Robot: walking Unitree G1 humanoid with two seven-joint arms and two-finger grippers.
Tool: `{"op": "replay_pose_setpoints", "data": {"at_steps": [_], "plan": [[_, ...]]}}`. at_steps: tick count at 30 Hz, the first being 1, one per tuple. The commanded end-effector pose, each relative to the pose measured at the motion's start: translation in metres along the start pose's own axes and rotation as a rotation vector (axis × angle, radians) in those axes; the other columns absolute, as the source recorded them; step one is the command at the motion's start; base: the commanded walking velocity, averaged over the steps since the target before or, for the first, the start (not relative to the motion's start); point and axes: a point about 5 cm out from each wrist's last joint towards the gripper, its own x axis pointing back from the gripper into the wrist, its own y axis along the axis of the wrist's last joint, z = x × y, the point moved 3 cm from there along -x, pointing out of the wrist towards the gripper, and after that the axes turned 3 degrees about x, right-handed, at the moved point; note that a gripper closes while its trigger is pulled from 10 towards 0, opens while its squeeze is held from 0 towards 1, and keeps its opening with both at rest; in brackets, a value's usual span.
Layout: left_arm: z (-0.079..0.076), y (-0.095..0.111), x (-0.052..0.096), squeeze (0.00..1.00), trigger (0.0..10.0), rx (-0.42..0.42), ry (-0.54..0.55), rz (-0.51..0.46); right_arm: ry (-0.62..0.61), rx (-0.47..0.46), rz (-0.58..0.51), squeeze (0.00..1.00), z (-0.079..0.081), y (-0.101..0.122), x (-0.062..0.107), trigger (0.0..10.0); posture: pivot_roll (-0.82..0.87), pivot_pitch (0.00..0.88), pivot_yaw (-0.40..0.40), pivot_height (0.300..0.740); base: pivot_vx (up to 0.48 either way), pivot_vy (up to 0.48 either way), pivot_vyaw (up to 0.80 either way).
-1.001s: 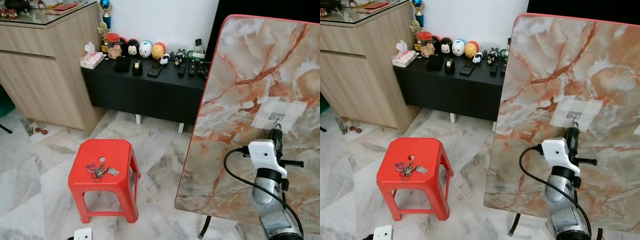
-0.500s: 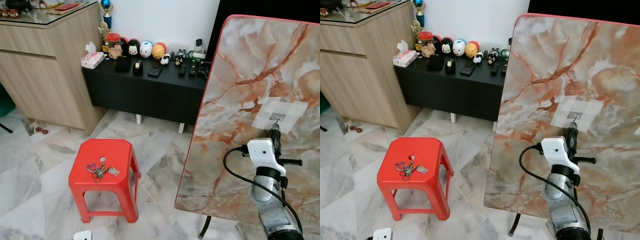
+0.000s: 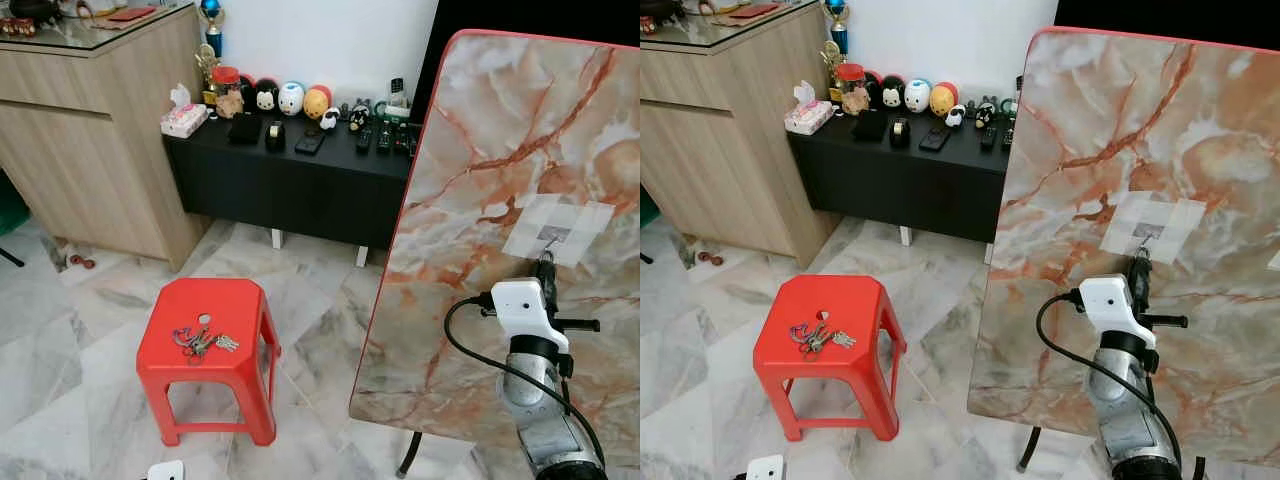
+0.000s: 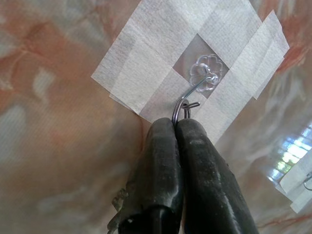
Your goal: Hang keys on a hook
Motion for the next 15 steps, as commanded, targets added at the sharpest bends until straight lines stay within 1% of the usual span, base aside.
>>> {"op": "replay_pose_setpoints", "data": {"at_steps": [1, 2, 3, 4, 5, 6, 8, 15], "plan": [[-0.0006, -0.0033, 0.0007, 0.0, 10.0, 0.014, 0.001, 0.007, 0.03, 0.01, 0.024, 0.0, 0.003, -0.0082, 0.0037, 10.0, 0.2, 0.0, -0.079, 0.74, 0.0, 0.0, 0.0], [-0.0003, -0.0036, 0.0008, 0.0, 10.0, 0.014, 0.002, 0.008, 0.026, 0.006, 0.023, 0.16, 0.0026, -0.0082, 0.0038, 10.0, 0.2, 0.0, -0.079, 0.74, 0.0, 0.0, 0.0], [-0.0001, -0.0037, 0.0009, 0.0, 10.0, 0.015, 0.002, 0.009, 0.024, 0.005, 0.022, 0.62, 0.0024, -0.008, 0.0037, 10.0, 0.2, 0.0, -0.079, 0.74, 0.0, 0.0, 0.0], [-0.0001, -0.0037, 0.0009, 0.0, 10.0, 0.015, 0.002, 0.009, 0.024, 0.005, 0.022, 0.62, 0.0024, -0.008, 0.0037, 10.0, 0.2, 0.0, -0.079, 0.74, 0.0, 0.0, 0.0], [0.0001, -0.0039, 0.0009, 0.0, 10.0, 0.015, 0.002, 0.009, 0.022, 0.004, 0.022, 0.81, 0.0021, -0.0079, 0.0037, 10.0, 0.2, 0.0, -0.079, 0.74, 0.0, 0.0, 0.0], [0.0002, -0.0039, 0.001, 0.0, 10.0, 0.014, 0.002, 0.009, 0.02, 0.002, 0.021, 0.81, 0.0019, -0.0075, 0.0035, 10.0, 0.2, 0.0, -0.079, 0.74, 0.0, 0.0, 0.0], [0.0006, -0.004, 0.0011, 0.0, 10.0, 0.015, 0.003, 0.009, 0.02, -0.007, 0.009, 0.85, 0.0016, -0.0052, 0.003, 10.0, 0.2, 0.0, -0.08, 0.74, 0.0, 0.0, 0.0], [0.0011, -0.0052, 0.0015, 0.0, 10.0, 0.015, 0.001, 0.011, 0.026, -0.025, -0.011, 0.85, 0.0021, -0.0025, 0.0032, 10.0, 0.2, 0.0, -0.08, 0.74, 0.0, 0.0, 0.0]]}}
